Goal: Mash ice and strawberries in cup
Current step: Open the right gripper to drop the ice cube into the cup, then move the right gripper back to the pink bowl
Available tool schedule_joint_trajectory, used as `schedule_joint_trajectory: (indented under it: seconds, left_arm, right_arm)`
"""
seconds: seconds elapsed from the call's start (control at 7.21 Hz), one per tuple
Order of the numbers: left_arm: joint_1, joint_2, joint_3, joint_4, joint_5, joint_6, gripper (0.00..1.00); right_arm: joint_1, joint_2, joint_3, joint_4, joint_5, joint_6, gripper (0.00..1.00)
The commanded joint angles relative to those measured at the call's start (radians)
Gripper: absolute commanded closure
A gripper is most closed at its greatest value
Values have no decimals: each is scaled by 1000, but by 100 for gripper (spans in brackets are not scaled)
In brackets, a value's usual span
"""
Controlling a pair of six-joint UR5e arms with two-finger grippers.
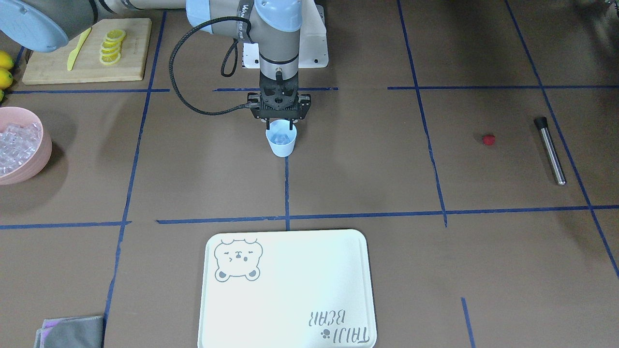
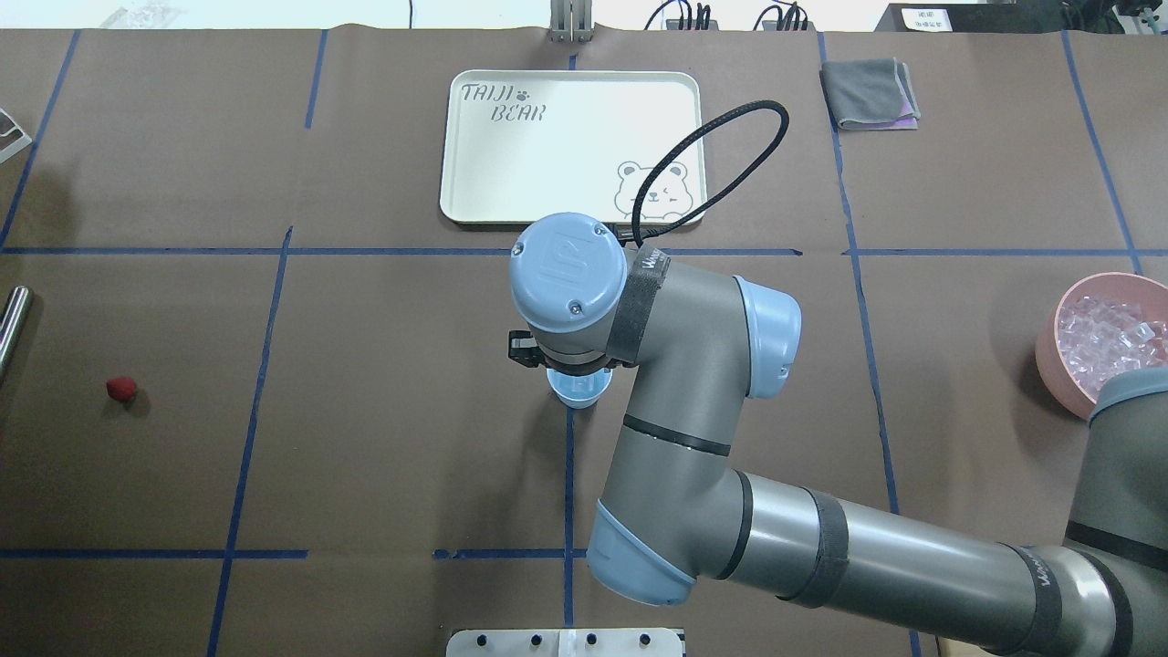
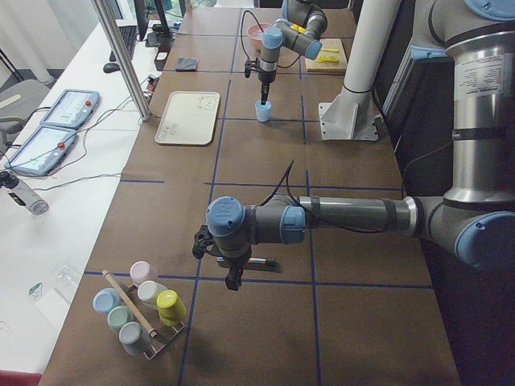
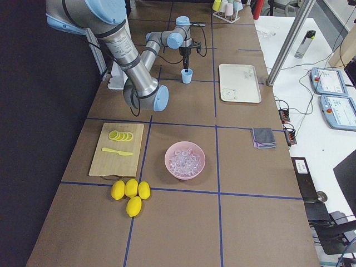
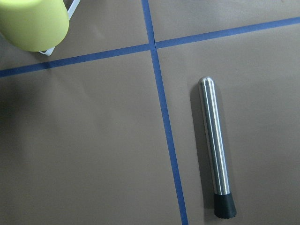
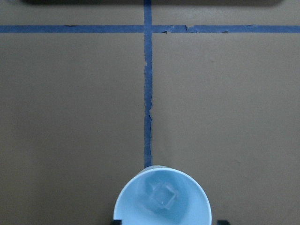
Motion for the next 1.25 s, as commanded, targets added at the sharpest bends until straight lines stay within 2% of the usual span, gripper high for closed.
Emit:
schedule_joint_trajectory:
  seconds: [0.0,0.14,0.28,0.42,0.69,0.97,1.11]
  left_arm:
    - [1,0,0,0,0,0,0]
    - [1,0,0,0,0,0,0]
    - [1,0,1,0,0,0,0]
    - [1,0,3,0,0,0,0]
    - [1,0,9,0,0,2,0]
    - [1,0,10,0,0,0,0]
    - [1,0,10,0,0,0,0]
  right_arm:
    - [17,2,7,3,8,-8,0]
    - [50,-2,10,3,23,-47,0]
    - [111,-32,19,3,84,-110,0]
    - [177,-110,71,4,136,-194,0]
    - [285,-338,236,6,176,-400,0]
    - [471,-541,279,71,357,-633,0]
    - [538,-668,277,193,397,-714,0]
